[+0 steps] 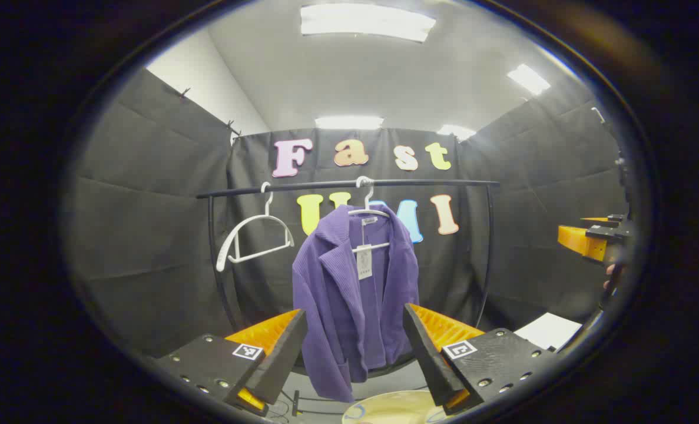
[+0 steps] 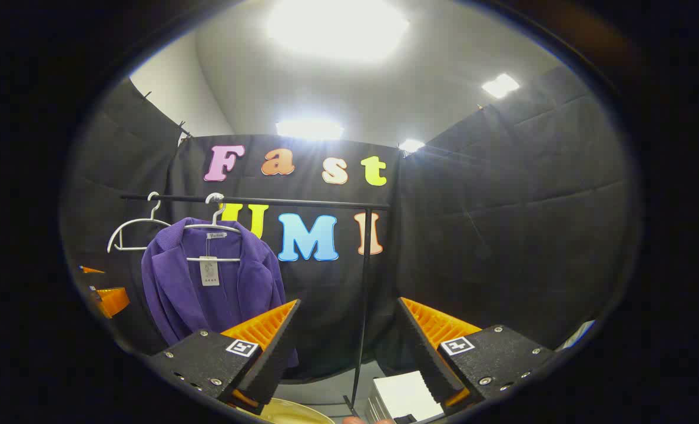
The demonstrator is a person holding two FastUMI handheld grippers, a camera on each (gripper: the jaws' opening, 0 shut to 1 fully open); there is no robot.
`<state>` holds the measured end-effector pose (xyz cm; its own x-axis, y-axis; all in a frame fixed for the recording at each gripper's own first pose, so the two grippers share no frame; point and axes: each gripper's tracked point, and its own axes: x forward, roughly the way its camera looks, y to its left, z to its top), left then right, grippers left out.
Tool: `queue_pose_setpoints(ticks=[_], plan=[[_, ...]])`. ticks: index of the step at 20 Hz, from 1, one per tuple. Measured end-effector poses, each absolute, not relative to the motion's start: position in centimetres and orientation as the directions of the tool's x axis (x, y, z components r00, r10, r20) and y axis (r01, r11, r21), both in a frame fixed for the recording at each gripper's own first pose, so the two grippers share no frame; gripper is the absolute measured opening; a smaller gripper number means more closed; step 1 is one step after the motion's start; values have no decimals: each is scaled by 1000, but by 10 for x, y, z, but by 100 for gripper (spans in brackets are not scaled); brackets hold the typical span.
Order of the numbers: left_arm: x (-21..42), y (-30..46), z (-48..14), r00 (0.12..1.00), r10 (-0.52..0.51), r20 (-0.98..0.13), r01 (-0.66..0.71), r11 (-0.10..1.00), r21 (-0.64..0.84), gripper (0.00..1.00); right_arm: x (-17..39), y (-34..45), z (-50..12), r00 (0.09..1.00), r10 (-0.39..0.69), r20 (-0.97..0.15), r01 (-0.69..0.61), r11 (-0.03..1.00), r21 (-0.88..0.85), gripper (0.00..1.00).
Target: Grasp the clothes on the hanger with both hands and then place them into the laundry hamper below.
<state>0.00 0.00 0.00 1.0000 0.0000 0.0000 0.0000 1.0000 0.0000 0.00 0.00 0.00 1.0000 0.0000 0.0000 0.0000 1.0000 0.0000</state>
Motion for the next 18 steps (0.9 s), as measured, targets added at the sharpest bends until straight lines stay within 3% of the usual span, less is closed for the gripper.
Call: queue_pose_setpoints(ticks=[2, 5, 9, 12, 13, 14, 18], plan=[[-2, 6, -6, 1000, 10, -16, -10, 1000, -4, 94, -2, 3, -5, 1000, 3, -13, -3, 1000, 3, 96], [-9, 12, -11, 1000, 17, -26, -17, 1000, -6, 99, -7, 4, -10, 1000, -4, -31, 4, 1000, 13, 96], [-22, 15, -17, 999, 17, -34, -16, 1000, 3, 99, -15, 5, -16, 998, -6, -58, 8, 999, 31, 96], [-25, 15, -20, 999, 11, -34, -12, 1000, -7, 89, -20, 8, -19, 997, -3, -77, 7, 999, 46, 96], [-25, 15, -21, 999, 12, -36, -12, 1000, -14, 94, -22, 10, -17, 997, 0, -80, 4, 999, 51, 96], [-25, 15, -22, 999, 12, -37, -13, 1000, -22, 89, -22, 13, -17, 996, 5, -85, 0, 999, 52, 96], [-30, 24, -20, 999, 31, -38, -33, 998, -46, 90, -18, 30, -4, 995, 53, -86, -50, 998, 38, 96]])
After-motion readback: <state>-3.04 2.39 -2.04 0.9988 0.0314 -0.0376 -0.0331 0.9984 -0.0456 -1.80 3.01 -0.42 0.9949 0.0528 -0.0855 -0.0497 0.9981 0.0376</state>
